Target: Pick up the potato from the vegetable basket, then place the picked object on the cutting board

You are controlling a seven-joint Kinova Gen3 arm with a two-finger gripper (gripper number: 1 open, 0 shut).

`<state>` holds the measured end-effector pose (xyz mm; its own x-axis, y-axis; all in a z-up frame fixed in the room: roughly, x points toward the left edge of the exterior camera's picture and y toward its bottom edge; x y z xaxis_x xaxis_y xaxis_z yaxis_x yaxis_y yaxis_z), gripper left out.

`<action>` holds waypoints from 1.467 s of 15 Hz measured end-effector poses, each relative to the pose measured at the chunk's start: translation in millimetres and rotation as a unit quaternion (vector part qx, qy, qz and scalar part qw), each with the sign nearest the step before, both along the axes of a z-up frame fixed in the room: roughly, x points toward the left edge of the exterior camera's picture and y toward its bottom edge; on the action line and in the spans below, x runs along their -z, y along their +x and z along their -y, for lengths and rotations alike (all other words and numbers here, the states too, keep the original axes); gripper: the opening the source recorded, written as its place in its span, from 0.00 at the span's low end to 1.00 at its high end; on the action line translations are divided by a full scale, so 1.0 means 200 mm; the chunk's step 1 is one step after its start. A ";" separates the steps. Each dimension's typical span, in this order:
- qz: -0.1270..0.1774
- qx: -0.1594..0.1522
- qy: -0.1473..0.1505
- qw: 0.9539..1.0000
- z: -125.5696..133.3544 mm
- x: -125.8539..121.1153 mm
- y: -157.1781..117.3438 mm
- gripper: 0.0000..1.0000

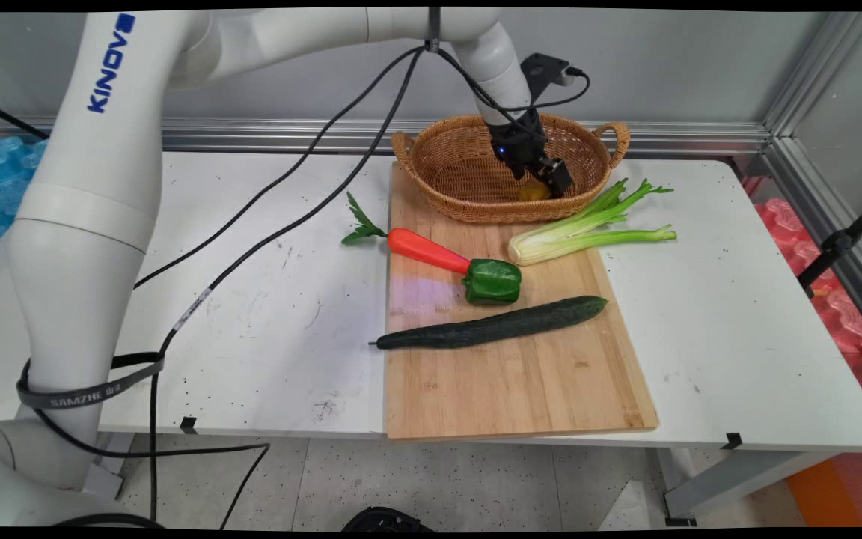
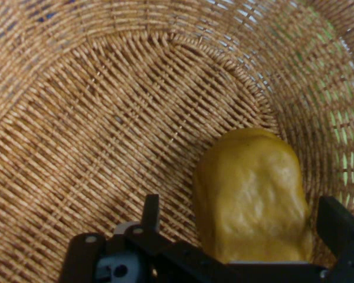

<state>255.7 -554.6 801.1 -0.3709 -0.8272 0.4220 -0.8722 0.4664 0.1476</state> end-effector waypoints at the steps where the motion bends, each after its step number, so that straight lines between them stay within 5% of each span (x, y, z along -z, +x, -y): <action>1: 0.000 -0.001 0.002 1.000 0.00 0.01 0.00 1.00; 2: 0.001 -0.002 0.003 1.000 0.01 0.02 -0.01 1.00; 3: 0.001 -0.002 0.004 1.000 0.01 0.03 -0.01 0.00; 11: 0.004 0.005 -0.008 1.000 -0.02 -0.03 0.01 0.00; 22: 0.011 0.095 -0.088 0.992 -0.28 -0.54 0.13 0.00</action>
<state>282.0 -498.6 909.3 -0.5233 -0.6564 0.5434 -0.7688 0.6388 0.0313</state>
